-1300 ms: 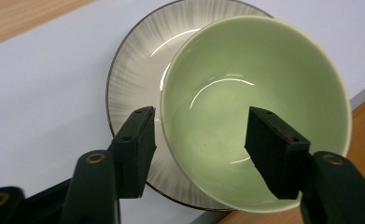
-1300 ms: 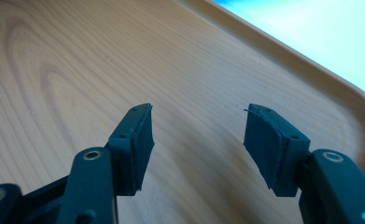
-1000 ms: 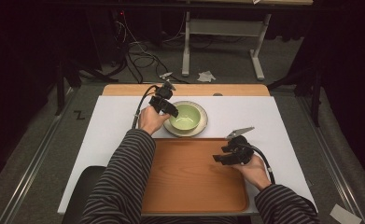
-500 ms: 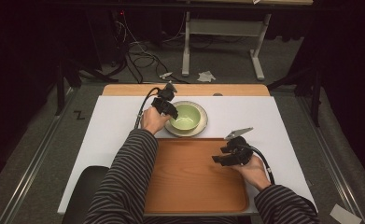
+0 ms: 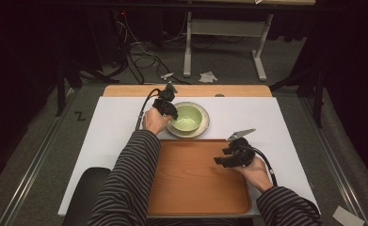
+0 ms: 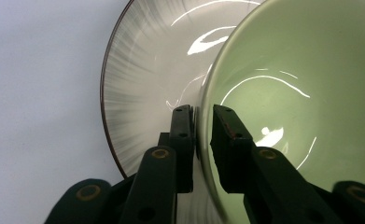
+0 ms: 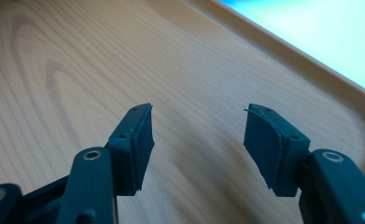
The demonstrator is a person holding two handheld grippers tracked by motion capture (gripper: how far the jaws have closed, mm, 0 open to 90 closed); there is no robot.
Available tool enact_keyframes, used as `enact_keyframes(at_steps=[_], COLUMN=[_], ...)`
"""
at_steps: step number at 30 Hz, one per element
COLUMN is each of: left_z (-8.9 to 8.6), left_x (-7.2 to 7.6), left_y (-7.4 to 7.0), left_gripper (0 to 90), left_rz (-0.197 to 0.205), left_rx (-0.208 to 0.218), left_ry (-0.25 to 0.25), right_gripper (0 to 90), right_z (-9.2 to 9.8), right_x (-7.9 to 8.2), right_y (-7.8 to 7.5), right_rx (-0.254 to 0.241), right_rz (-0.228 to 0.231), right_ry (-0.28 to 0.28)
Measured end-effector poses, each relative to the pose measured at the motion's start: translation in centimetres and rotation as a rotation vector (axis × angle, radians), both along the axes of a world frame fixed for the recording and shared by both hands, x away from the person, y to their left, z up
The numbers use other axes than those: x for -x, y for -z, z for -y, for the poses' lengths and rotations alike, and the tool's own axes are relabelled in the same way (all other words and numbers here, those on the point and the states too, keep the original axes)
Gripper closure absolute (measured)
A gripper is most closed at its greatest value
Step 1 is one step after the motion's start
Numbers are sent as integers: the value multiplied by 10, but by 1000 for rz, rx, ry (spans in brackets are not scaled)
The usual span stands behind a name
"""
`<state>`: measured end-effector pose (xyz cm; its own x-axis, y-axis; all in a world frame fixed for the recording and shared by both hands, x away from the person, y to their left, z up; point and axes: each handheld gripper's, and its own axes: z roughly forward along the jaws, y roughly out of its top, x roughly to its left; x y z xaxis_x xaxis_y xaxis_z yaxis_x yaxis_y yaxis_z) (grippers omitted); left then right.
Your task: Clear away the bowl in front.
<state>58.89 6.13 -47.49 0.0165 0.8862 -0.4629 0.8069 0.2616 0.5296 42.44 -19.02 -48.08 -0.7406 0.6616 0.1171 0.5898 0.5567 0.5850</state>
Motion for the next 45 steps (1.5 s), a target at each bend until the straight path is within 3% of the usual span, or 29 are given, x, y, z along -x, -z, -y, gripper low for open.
enact_keyframes(at_steps=[15,25,26,27,29,30,31,34,35,36,37,42,43,44,45], left_z=[2,0,1,-4,-5,-6,-1,-2,-6,-7,-1,-2,-7,-1,-5], left_x=[0,-1,-1,0,0,0,-2,-3,-1,-1,-2,-3,-1,-4,-2], left_y=[0,-1,-2,-4,-4,-4,-2,-2,-4,-5,-4,-6,-8,-7,-8], left_gripper=[839,845,844,843,842,842,841,842,842,841,840,839,839,839,839], left_rz=[4,-4,1,-20,-25,-26,-3,-6,-23,-30,-2,8,-6,31,13], left_rx=[4,39,42,19,27,30,63,65,41,33,58,67,51,95,81], left_ry=[-15,-17,-14,58,66,66,-12,-11,48,63,-12,-20,38,-47,9], right_gripper=[436,435,435,435,435,435,435,435,435,435,435,435,435,435,435], right_z=[-2,-1,-1,-1,-1,0,1,2,2,1,1,1,2,2,2], right_x=[2,1,2,2,1,0,0,0,0,0,0,0,0,0,0], right_y=[0,0,0,0,0,1,1,0,0,0,0,0,0,0,0], right_rx=[3,8,7,1,-1,3,-2,-6,-5,-5,-4,-4,-4,-6,-6], right_rz=[3,4,2,4,1,4,-1,0,2,0,1,-8,-1,0,0], right_ry=[-2,-2,-2,-3,3,1,11,20,15,12,13,14,9,12,11])
